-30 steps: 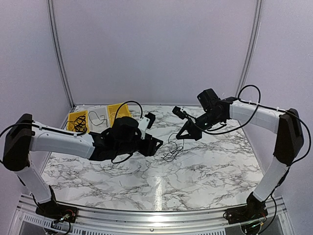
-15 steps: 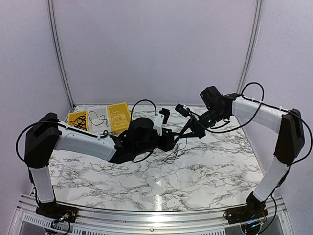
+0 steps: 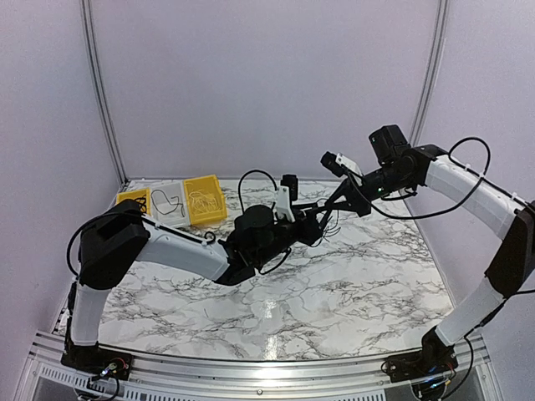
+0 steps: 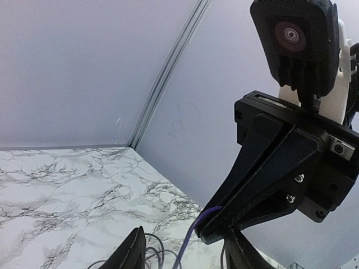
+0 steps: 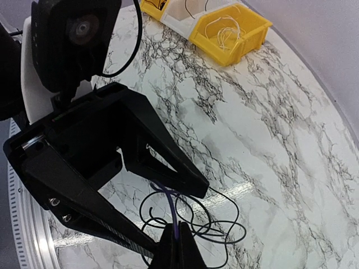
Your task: Untangle the cables
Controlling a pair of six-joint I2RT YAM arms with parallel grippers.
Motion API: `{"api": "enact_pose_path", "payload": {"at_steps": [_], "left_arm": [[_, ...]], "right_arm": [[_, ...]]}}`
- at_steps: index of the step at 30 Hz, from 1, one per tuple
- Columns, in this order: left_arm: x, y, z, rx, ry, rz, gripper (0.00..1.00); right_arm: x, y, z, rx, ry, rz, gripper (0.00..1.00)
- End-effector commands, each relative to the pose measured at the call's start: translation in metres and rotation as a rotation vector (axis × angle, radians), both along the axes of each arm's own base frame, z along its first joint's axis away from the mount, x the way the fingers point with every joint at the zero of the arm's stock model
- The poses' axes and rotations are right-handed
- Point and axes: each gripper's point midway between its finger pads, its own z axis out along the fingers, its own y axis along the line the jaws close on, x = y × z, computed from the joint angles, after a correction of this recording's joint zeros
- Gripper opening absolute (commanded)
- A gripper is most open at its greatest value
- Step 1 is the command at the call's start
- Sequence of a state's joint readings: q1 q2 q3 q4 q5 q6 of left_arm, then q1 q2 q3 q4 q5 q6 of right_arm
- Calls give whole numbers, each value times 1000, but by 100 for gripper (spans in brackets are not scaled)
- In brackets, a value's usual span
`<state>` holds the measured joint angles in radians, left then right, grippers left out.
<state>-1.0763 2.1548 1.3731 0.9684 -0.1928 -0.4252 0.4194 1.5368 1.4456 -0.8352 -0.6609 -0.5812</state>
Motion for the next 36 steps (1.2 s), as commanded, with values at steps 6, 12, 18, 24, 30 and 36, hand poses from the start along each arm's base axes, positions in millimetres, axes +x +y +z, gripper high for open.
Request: {"api": "enact_pose_path", "payload": {"at_steps": [6,12,18,24,30,36], "left_arm": [[-2,37,-44,44,-40,39,42],[-11,48,-34,40,-57,37,41],[-8,44,-37,26,-38,39,46],[23,30,-39,15,-13,134,50],[52,14,-89,99,68,180,44],[61,26,-124,167,133,207,41]], "right_arm": [[-60,42,47,204,49,222,0],[-46,41,43,222,62,195,0],[-52,40,45,235,66,209,0],[-81,43,73,275,62,313,0],[-116,28,179,415,-78,425,0],[-126,-8,262,517,-295,393,0]]}}
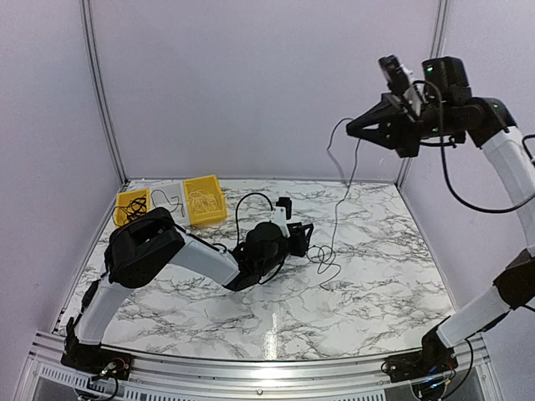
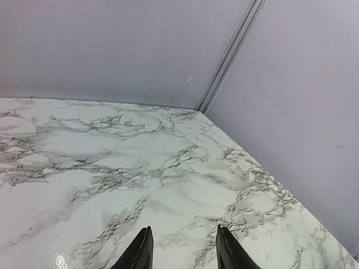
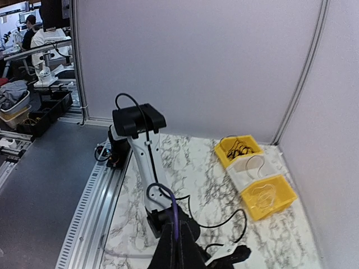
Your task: Untangle the cables
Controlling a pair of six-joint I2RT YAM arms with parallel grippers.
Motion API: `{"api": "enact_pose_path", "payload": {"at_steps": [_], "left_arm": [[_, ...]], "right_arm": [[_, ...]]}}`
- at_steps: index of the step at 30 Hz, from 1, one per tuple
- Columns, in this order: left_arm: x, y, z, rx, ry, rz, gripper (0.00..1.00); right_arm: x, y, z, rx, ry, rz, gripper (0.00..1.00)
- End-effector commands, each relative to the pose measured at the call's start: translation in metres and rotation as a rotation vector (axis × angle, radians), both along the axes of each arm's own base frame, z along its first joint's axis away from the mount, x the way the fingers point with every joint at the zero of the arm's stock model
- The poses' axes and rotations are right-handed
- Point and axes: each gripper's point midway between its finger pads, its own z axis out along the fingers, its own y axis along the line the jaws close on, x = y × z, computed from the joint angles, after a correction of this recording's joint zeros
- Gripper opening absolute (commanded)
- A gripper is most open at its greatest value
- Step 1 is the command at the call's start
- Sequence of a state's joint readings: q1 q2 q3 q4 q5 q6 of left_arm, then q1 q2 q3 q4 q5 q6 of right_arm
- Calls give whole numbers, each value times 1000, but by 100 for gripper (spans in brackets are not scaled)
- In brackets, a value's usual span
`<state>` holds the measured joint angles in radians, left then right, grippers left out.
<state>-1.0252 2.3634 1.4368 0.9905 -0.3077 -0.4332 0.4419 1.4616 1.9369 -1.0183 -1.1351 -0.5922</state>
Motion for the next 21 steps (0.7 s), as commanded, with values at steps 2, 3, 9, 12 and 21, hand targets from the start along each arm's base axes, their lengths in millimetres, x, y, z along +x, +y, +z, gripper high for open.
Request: {"api": "enact_pose_path", "payload": {"at_steps": [2,3,9,12,21], "left_arm": [[7,22,-34,74,82,48,41],[5,27,-38,87,90,50,41],[-11,51,-22,134,69,42,42],[-23,81,-6,120,73,83,45],[-80,121,50,121,-72,7,62]], "right_arm": [[-23,-28,45,75,-83,-29,0],[-20,-28,42,70,-83,-39,0],[3,-26,25,58,-57,-113,0],[17,-24,7,40,-31,-159,0],[47,-22,-67,-27,61,-267,0]]}}
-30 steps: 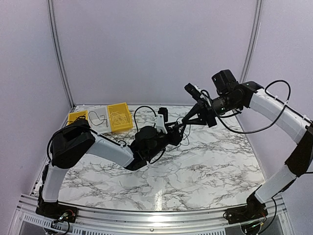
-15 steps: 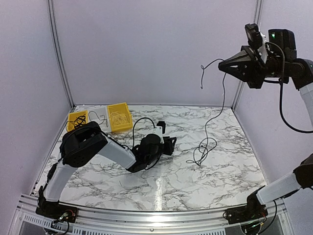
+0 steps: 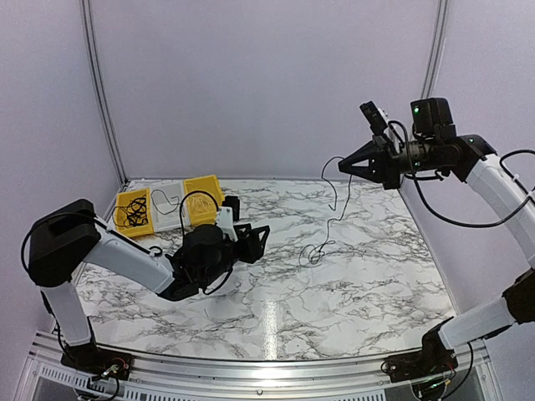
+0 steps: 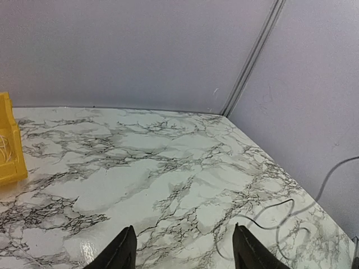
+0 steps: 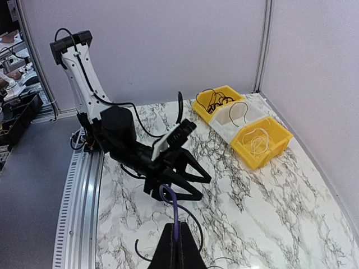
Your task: Untangle the cables
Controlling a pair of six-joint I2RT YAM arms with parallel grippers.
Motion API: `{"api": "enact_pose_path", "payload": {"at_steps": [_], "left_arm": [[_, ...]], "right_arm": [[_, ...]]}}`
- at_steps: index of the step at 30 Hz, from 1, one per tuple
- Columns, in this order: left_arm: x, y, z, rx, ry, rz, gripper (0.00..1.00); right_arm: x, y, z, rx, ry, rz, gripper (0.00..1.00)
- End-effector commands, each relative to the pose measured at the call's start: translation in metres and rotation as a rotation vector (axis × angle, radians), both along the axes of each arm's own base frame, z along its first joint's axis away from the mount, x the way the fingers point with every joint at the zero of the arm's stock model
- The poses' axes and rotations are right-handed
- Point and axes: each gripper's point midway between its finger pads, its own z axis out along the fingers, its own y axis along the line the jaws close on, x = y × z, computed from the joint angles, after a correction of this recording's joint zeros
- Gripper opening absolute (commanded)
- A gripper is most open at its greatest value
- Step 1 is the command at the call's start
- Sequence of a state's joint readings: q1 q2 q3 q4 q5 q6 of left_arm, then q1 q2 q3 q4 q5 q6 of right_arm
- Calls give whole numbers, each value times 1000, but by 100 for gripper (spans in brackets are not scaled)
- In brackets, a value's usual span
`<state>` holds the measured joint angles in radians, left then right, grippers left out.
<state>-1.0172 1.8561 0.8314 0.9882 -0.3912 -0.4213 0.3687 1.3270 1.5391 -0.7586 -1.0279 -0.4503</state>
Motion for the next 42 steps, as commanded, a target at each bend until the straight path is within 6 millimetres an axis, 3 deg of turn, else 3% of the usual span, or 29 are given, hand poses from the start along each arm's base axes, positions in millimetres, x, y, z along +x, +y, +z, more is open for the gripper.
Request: {"api": "enact_pose_path", "payload": {"at_steps": [1,6,11,15,19,23,26,29,33,38,40,42], "left_arm": [[-32,-12,27,49,-135,-130,63],[-63,-39,33,155,-259,-266,67],[-72,-67,35,164,-301,-350,68],[-79,-101,38,150,-333,-437,68],[-97,-138,28,173,-376,-529,69],[-89,-167,17,138,-340,-534,68],[-74,-183,5,125,-291,-487,55],[-63,-192,-10,106,-246,-454,33],[-65,-208,-40,106,-211,-510,19],[-61,-214,-80,143,-160,-523,13],[-59,-211,-92,151,-136,-522,11],[-56,-206,-101,167,-120,-513,10]], "right_arm": [[13,-3,-2,7,-52,-72,0],[20,-1,-17,-2,-12,-78,0],[20,2,-13,12,3,-64,0],[16,4,-9,14,-3,-55,0],[11,7,-9,11,1,-41,0],[4,13,-10,9,2,-17,0],[-2,15,0,18,-8,8,0],[-13,15,24,51,-31,48,0],[-31,9,86,141,-97,100,0],[-57,-14,171,270,-236,157,0],[-63,-26,194,302,-254,169,0],[-65,-31,204,309,-269,183,0]]}}
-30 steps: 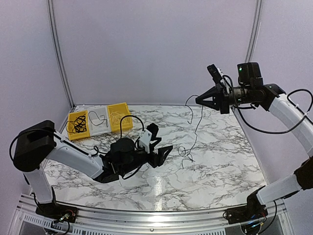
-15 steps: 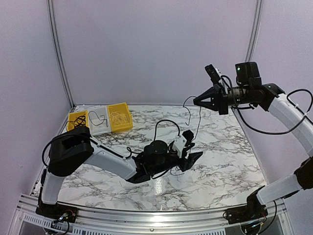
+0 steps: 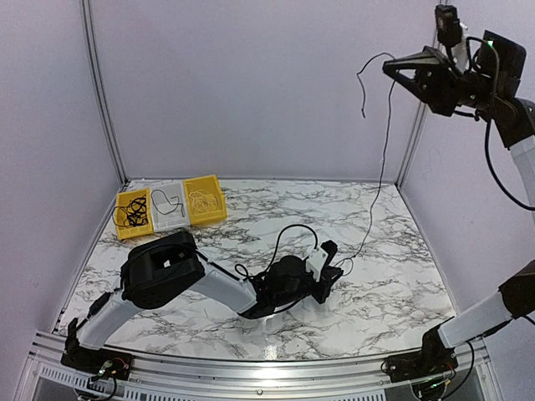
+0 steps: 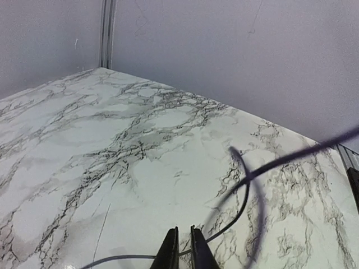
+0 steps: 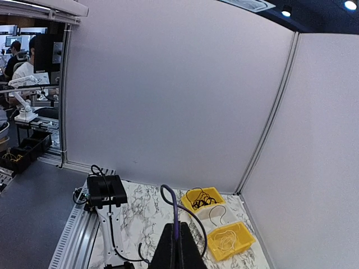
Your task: Untangle the cables
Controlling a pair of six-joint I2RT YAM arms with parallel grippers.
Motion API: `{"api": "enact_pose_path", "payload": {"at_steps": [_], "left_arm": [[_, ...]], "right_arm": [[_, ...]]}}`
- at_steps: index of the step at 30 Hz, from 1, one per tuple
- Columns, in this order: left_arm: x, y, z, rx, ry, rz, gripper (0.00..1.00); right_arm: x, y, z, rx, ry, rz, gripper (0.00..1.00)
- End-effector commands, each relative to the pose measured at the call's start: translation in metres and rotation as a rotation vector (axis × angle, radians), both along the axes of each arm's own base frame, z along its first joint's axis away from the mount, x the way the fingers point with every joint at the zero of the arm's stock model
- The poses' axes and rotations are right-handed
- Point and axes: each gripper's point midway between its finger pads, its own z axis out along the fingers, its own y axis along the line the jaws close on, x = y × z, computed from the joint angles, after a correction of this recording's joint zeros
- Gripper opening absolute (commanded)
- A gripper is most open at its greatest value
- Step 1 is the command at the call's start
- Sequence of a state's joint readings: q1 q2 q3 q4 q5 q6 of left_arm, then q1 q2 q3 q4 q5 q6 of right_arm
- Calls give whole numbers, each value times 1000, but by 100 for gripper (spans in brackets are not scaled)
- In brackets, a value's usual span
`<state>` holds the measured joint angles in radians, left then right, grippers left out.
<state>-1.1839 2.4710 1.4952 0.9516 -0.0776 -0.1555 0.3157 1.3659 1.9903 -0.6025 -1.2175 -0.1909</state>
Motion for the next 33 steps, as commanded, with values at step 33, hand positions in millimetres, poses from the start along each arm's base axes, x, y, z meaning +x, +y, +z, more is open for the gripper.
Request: {"api": "enact_pose_path", "payload": {"at_steps": [33], "left_arm": [[-31,183,-4,131,109,167,5]], "right_arm": [[102,-33,-119,-13,197,-342,0]]}}
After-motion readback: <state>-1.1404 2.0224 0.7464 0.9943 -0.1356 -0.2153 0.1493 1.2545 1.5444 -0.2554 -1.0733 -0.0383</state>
